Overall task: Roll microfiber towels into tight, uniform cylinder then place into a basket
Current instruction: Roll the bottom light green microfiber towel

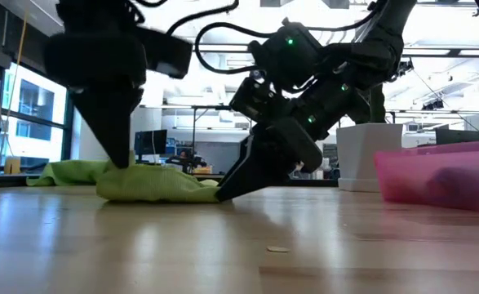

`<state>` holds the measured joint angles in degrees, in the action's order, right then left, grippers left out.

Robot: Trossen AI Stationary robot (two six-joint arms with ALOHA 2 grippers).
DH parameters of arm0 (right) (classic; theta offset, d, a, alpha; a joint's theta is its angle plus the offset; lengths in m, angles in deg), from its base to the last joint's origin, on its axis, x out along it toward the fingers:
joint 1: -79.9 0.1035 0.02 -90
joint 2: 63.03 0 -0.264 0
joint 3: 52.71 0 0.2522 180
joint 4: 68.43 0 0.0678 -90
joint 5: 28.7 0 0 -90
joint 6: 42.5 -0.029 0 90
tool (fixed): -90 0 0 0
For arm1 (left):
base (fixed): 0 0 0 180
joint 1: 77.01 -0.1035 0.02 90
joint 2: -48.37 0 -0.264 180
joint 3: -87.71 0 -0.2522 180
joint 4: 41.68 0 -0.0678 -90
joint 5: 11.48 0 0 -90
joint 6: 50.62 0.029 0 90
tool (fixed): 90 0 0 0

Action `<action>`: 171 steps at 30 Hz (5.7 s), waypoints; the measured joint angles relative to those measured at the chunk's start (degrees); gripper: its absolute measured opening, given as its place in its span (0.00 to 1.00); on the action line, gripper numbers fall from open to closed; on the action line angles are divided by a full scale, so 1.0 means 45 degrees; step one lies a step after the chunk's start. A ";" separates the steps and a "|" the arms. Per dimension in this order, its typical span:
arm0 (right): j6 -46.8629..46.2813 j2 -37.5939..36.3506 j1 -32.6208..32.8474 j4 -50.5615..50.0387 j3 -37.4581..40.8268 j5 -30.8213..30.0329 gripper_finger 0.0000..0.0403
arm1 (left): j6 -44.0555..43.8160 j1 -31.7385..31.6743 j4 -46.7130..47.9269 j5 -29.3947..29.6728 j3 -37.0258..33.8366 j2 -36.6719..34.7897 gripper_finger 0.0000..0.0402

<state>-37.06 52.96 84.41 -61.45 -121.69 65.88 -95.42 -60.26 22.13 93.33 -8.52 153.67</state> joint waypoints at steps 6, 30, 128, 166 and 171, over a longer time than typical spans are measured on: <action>-0.0937 0.0000 -0.0003 -0.0031 0.0000 -0.0010 0.39 | 0.2306 0.0027 0.0029 -0.0593 0.0934 -0.0019 0.32; -0.5009 0.0000 -0.0010 -0.0144 0.0000 -0.0024 0.39 | 0.3715 0.1327 0.2341 0.0921 0.1721 -0.0063 0.34; 0.0217 -0.0146 0.2770 -0.0592 -0.0015 -0.1573 0.03 | 0.7095 -0.1141 -0.1696 -0.5178 -0.0011 0.1356 0.03; -1.0886 -0.0146 -0.0918 -0.1401 -0.0010 0.5044 0.00 | 0.4668 0.1681 -0.0759 0.2355 0.1762 0.1548 0.38; -1.0880 -0.0146 -0.0918 -0.1396 0.0005 0.5003 0.00 | 0.4632 0.1604 -0.0564 0.2702 0.1763 0.2045 0.38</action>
<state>-86.02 52.30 80.28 -67.73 -121.67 88.39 -74.58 -53.04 19.59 105.49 -0.59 162.87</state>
